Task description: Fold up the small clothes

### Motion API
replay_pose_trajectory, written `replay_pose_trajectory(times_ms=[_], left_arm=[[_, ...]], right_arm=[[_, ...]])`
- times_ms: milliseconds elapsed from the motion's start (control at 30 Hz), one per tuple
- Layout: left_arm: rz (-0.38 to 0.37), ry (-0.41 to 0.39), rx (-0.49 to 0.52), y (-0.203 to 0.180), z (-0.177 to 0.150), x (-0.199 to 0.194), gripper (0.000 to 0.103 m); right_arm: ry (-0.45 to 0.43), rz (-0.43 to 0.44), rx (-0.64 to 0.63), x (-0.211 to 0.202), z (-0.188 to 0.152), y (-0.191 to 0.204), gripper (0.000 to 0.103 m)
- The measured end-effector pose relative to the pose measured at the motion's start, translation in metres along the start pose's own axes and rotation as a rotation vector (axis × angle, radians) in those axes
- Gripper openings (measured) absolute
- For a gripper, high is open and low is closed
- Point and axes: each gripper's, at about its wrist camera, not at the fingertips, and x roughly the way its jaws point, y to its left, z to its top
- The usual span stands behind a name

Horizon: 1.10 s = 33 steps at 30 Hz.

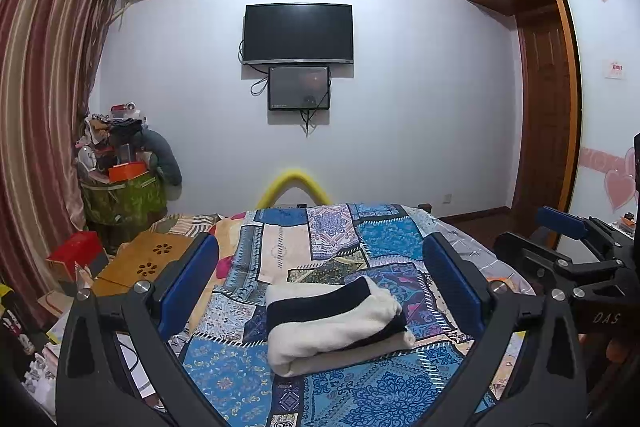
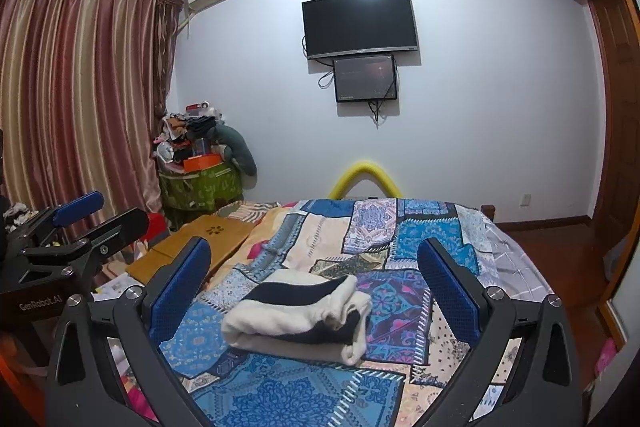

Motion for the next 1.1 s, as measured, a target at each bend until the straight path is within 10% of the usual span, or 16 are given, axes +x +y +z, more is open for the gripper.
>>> replay_pose_trajectory(times_ms=[1100], left_arm=[[-0.026, 0.007, -0.020, 0.0026, 0.0020, -0.0004, 0.103]], right_arm=[[0.001, -0.008, -0.003, -0.0020, 0.0036, -0.0029, 0.103]])
